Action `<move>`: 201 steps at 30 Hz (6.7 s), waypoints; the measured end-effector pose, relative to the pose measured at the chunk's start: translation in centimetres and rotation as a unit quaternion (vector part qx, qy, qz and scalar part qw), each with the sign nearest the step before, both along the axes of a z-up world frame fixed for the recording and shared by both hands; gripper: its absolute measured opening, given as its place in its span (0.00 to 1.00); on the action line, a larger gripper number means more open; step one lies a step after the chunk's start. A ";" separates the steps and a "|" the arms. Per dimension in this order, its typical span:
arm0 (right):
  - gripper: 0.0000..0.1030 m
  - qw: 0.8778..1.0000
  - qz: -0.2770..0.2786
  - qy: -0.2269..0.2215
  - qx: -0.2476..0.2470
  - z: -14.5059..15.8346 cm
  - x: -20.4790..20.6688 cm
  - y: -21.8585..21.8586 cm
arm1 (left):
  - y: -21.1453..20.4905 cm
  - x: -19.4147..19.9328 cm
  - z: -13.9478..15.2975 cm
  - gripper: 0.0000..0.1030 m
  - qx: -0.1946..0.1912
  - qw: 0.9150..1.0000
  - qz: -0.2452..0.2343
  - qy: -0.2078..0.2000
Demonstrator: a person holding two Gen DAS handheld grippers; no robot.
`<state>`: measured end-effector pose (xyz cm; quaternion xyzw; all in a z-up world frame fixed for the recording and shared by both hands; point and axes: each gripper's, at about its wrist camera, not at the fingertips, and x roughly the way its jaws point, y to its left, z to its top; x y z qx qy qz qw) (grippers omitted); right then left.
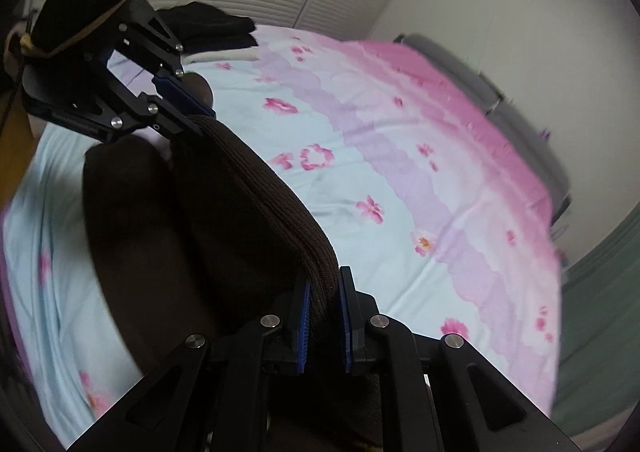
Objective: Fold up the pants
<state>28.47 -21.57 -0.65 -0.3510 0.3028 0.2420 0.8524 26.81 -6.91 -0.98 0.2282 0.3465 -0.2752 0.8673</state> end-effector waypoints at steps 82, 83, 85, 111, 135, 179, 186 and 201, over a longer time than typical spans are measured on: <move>0.56 0.761 -0.496 0.027 0.417 -9.9 -10.5 -16.4 | 8.2 -8.6 -7.2 0.70 -0.160 0.938 0.305 -0.043; 0.58 0.768 -0.492 0.016 0.411 -9.3 -11.0 -15.5 | 9.2 -8.4 -7.3 0.70 -0.162 0.934 0.317 -0.043; 0.63 0.782 -0.478 -0.006 0.401 -8.1 -12.0 -13.4 | 11.5 -7.6 -7.6 0.70 -0.170 0.924 0.340 -0.036; 0.68 0.832 -0.392 -0.020 0.392 -6.6 -14.0 -4.6 | 14.4 -8.3 -11.9 0.16 -0.242 0.894 0.377 0.033; 0.68 0.929 -0.151 0.045 0.334 -2.0 -6.5 4.3 | 17.7 -10.6 -11.3 0.70 -0.256 0.827 0.501 0.005; 0.43 0.810 0.239 0.535 0.007 -18.5 14.8 29.6 | 19.3 -9.0 -16.5 0.96 -0.318 0.766 0.557 0.029; 0.19 0.802 0.279 0.527 0.048 -15.6 14.3 28.2 | 19.7 -9.4 -16.0 0.97 -0.361 0.759 0.541 0.031; 0.18 0.803 0.355 0.451 0.159 -4.1 11.8 21.4 | 18.6 -8.9 -12.2 0.99 -0.476 0.791 0.381 -0.050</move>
